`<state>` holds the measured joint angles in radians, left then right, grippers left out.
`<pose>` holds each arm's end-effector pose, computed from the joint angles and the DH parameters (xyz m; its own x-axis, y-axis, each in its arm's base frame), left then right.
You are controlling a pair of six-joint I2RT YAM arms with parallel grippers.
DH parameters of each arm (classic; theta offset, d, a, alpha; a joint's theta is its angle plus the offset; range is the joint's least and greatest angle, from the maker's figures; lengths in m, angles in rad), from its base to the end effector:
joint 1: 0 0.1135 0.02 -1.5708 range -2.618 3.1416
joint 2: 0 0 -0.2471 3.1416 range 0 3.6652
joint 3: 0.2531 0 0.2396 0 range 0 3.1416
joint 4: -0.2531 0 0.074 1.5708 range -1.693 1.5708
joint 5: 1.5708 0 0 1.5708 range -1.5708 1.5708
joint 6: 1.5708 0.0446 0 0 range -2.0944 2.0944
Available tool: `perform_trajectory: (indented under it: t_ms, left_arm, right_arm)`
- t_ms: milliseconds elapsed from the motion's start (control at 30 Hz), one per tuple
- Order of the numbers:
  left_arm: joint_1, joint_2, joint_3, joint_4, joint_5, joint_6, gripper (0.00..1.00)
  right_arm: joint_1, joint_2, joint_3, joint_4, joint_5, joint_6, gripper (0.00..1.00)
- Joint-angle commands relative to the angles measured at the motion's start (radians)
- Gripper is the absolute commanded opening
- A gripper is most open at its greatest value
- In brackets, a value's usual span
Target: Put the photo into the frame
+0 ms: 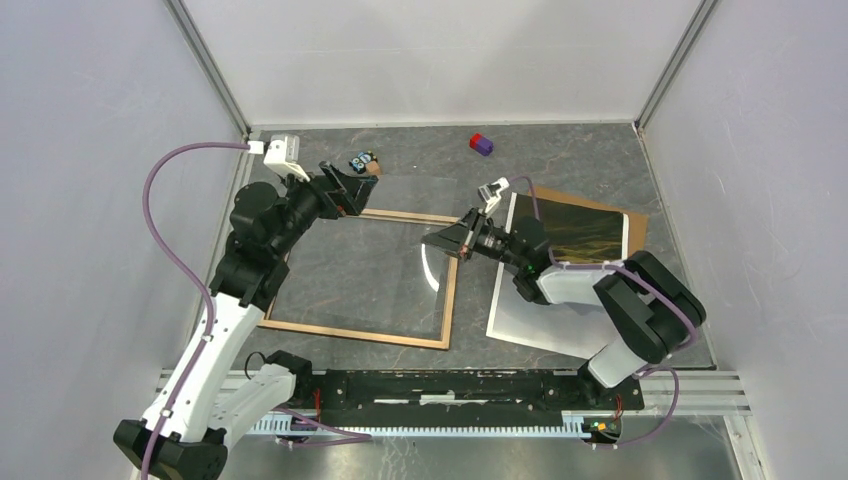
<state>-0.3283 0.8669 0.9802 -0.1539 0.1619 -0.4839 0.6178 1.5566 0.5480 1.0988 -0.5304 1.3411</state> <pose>0.1886 -0.0718 0.3829 -0.2530 -0.3989 -0.8814 0.3988 0.7871 -0.4706 0.2339 0.1939 0.2064 -0.8697 0.4124 -0.2711 -0.2788 0.0428 0.9594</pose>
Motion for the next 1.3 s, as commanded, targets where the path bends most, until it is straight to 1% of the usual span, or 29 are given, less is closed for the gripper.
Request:
perform_trajectory:
  t_ms: [0, 100, 233, 333, 533, 833, 967, 1100, 1267]
  left_arm:
    - [0.008, -0.011, -0.011, 0.047, 0.023, 0.054, 1.0]
    - [0.008, -0.008, -0.012, 0.048, 0.024, 0.051, 1.0]
    - [0.014, -0.004, -0.012, 0.048, 0.025, 0.047, 1.0]
    - [0.018, -0.001, -0.014, 0.048, 0.026, 0.044, 1.0]
    - [0.025, 0.005, -0.017, 0.053, 0.03, 0.033, 1.0]
    - [0.029, 0.014, -0.023, 0.056, 0.031, 0.024, 1.0]
    - [0.03, 0.019, -0.023, 0.056, 0.031, 0.021, 1.0]
    - [0.031, 0.022, -0.023, 0.055, 0.032, 0.018, 1.0]
    - [0.032, 0.028, -0.021, 0.05, 0.029, 0.016, 1.0]
  right_arm:
    - [0.032, 0.069, 0.096, 0.138, 0.01, 0.115, 0.0]
    - [0.034, 0.11, 0.121, 0.214, 0.014, 0.19, 0.0]
    - [0.044, 0.146, 0.157, 0.221, 0.018, 0.225, 0.0]
    - [0.053, 0.173, 0.167, 0.268, 0.027, 0.278, 0.0]
    - [0.079, 0.25, 0.21, 0.304, 0.034, 0.352, 0.0]
    - [0.097, 0.369, 0.189, 0.228, 0.075, 0.276, 0.0]
    - [0.097, 0.431, 0.173, 0.239, 0.059, 0.266, 0.0]
    - [0.088, 0.452, 0.136, 0.233, 0.063, 0.233, 0.0]
    - [0.079, 0.435, 0.087, 0.167, 0.082, 0.158, 0.0]
